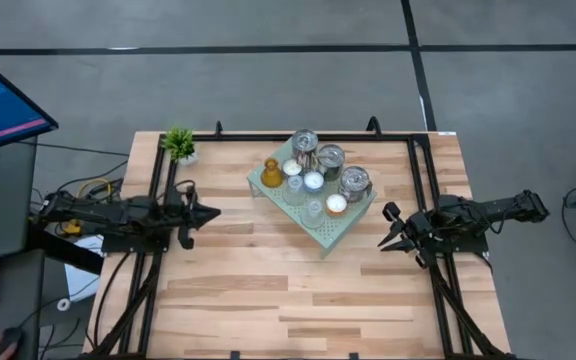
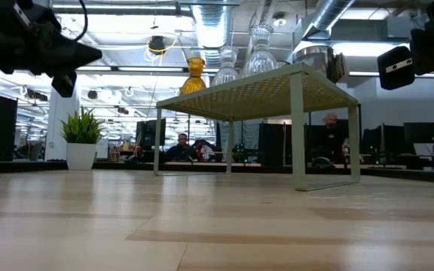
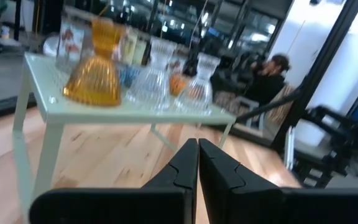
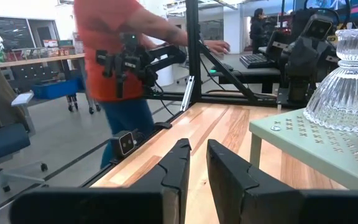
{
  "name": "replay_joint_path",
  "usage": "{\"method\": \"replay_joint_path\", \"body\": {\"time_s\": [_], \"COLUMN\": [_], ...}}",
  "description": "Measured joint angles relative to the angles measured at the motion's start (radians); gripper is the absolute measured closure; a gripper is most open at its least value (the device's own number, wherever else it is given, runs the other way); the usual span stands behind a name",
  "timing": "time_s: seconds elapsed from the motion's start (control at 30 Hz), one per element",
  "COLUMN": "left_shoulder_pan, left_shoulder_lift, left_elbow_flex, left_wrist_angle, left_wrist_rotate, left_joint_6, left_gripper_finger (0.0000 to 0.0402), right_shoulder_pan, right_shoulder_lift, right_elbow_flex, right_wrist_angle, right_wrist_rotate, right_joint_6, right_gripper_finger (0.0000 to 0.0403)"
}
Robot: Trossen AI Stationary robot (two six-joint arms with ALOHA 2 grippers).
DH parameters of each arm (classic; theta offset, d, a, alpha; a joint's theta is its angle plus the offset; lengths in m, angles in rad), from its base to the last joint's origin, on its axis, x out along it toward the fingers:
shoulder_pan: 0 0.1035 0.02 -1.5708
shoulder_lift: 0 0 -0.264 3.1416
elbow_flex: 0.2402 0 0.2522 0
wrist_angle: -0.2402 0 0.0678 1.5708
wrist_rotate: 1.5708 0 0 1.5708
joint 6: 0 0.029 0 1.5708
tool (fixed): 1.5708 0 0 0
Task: Stock candles on shelf
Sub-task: Return to Home Position
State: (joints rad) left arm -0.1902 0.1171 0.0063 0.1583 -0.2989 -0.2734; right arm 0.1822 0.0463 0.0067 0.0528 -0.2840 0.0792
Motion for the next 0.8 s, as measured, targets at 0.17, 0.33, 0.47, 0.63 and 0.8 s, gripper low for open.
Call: {"method": "replay_joint_path", "body": {"time_s": [0.17,0.33,0.47,0.63,0.8], "left_shoulder_pan": [0.000,0.000,0.000,0.000,0.000], "left_shoulder_lift": [-0.094,-0.115,-0.116,-0.108,-0.109], "left_elbow_flex": [0.000,0.001,0.001,0.001,0.001], "left_wrist_angle": [0.000,0.024,0.030,0.030,0.031], "left_wrist_rotate": [0.000,0.000,0.003,0.003,0.003], "left_joint_6": [0.000,0.000,0.000,0.000,0.000], "left_gripper_finger": [0.0389,0.0389,0.0389,0.0389,0.0389], "right_shoulder_pan": [0.000,0.000,0.000,0.000,0.000], "right_shoulder_lift": [0.000,0.000,0.000,0.000,0.000], "right_elbow_flex": [0.000,0.000,0.000,0.000,0.000], "right_wrist_angle": [0.000,0.000,0.000,0.000,0.000], "right_wrist_rotate": [0.000,0.000,0.000,0.000,0.000], "right_joint_6": [0.000,0.000,0.000,0.000,0.000], "right_gripper_finger": [0.0355,0.0355,0.0355,0.0355,0.0355]}}
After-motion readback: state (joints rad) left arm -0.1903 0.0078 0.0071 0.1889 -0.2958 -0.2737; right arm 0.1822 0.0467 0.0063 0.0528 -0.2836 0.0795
